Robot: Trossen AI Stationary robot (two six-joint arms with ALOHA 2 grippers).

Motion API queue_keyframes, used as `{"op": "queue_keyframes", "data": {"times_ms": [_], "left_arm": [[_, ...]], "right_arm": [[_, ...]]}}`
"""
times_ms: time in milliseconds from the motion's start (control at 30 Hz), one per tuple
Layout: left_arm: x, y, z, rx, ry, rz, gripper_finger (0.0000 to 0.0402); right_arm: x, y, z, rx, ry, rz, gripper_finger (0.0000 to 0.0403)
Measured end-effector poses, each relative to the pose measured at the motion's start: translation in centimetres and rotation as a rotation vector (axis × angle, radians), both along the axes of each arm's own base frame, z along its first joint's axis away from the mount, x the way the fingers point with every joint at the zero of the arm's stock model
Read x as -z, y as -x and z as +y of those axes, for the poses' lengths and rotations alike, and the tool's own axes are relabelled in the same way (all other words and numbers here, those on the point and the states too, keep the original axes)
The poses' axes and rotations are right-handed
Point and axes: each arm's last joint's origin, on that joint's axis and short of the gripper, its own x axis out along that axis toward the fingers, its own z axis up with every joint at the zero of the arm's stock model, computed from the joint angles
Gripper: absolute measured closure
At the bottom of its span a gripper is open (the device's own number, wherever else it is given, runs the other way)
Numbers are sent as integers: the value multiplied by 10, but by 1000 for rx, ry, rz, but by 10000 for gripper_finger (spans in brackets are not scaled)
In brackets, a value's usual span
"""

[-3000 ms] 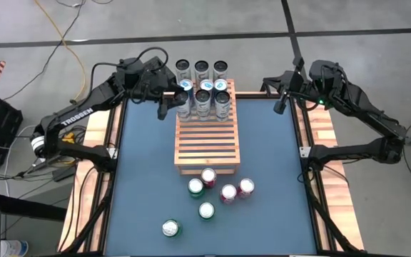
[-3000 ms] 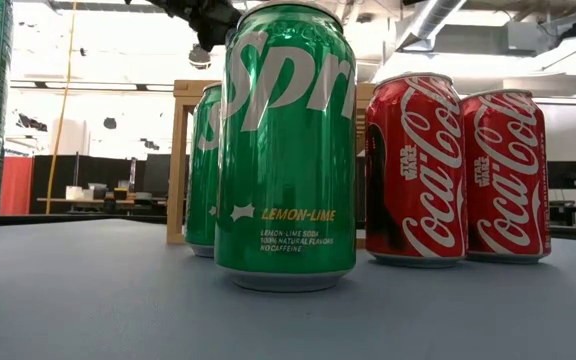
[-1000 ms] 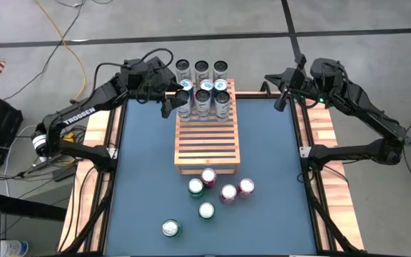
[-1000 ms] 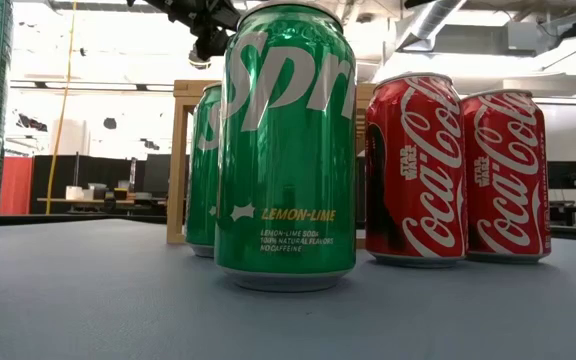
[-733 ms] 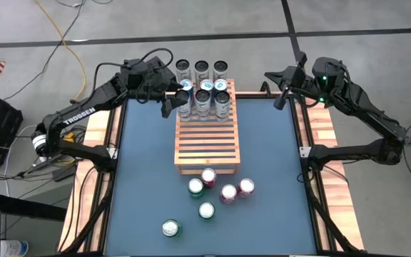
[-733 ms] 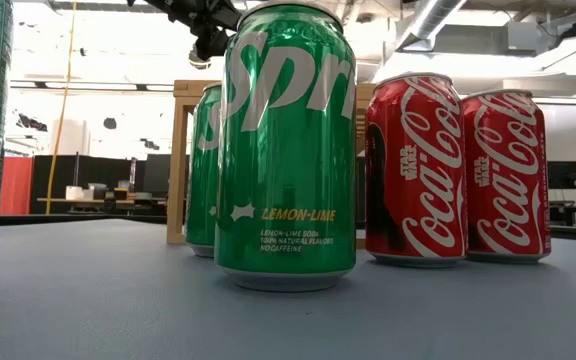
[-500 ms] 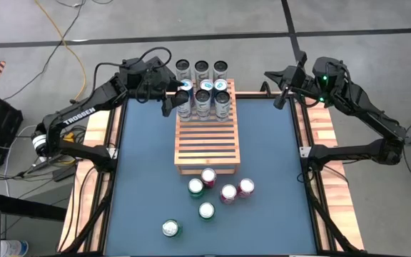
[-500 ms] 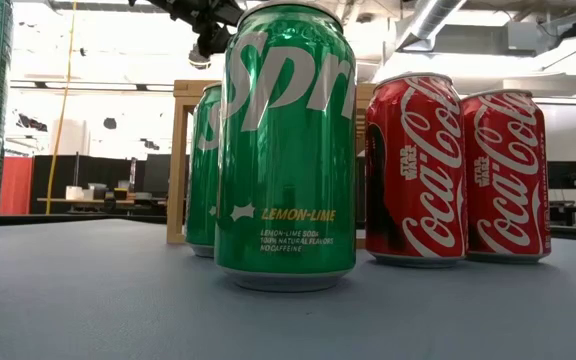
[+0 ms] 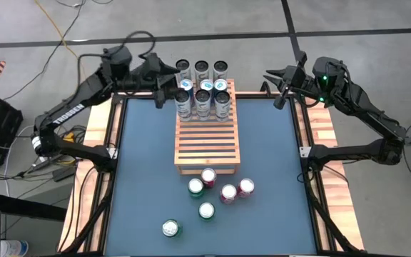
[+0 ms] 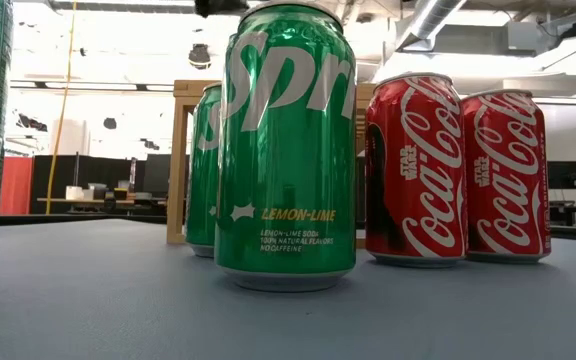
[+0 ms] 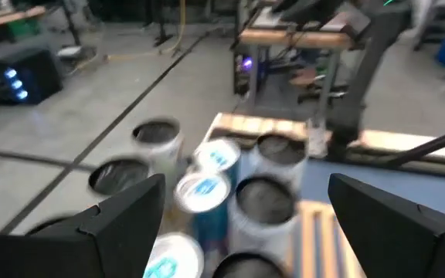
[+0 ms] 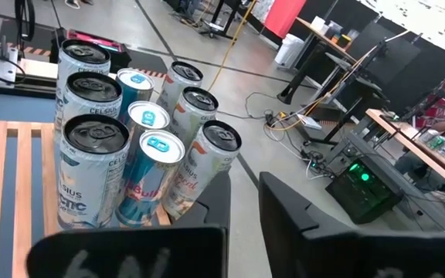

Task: Place canned beverage on shelf
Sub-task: Put the bottom left green soda can on the shelf

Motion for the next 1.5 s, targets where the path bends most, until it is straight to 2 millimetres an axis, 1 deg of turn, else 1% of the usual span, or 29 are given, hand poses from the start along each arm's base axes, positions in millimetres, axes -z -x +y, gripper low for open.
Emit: {"op": "queue_keyframes", "data": {"times_ms": [67, 133, 233, 333, 500, 633, 800, 933, 1067, 1233, 1300, 1467, 1500], "left_arm": [[-16, 3, -9, 45, 29, -25, 53], [-31, 7, -22, 86, 101, -38, 53], [-45, 8, -51, 150, 190, -20, 53], [-47, 2, -88, 208, 222, 32, 54], [-40, -11, -152, 204, 249, 82, 54], [-25, -27, -197, 155, 272, 129, 54], [2, -51, -247, 158, 304, 215, 54], [29, -69, -277, 145, 411, 297, 54], [51, -79, -299, 112, 531, 360, 54], [68, -80, -317, 87, 602, 436, 54], [72, -72, -325, 80, 617, 479, 54], [89, -55, -343, 22, 653, 621, 54], [91, -53, -347, 20, 656, 636, 54]], "right_arm": [[0, 0, 0, 0, -2, 2, 339], [1, 0, 0, 0, -4, 7, 339], [1, 0, 0, -1, -8, 13, 339], [2, 0, 0, -2, -10, 16, 339], [2, 0, 0, -2, -12, 19, 339], [2, 0, 0, -3, -12, 19, 339], [2, 0, 0, -4, -12, 18, 339], [2, 0, 1, -6, -12, 17, 339], [2, 0, 1, -11, -14, 18, 339], [4, -3, 0, -33, -26, 28, 339], [6, -5, -2, -31, -41, 37, 339], [12, -12, -5, -33, -63, 72, 339], [13, -13, -5, -35, -66, 77, 339]]}}
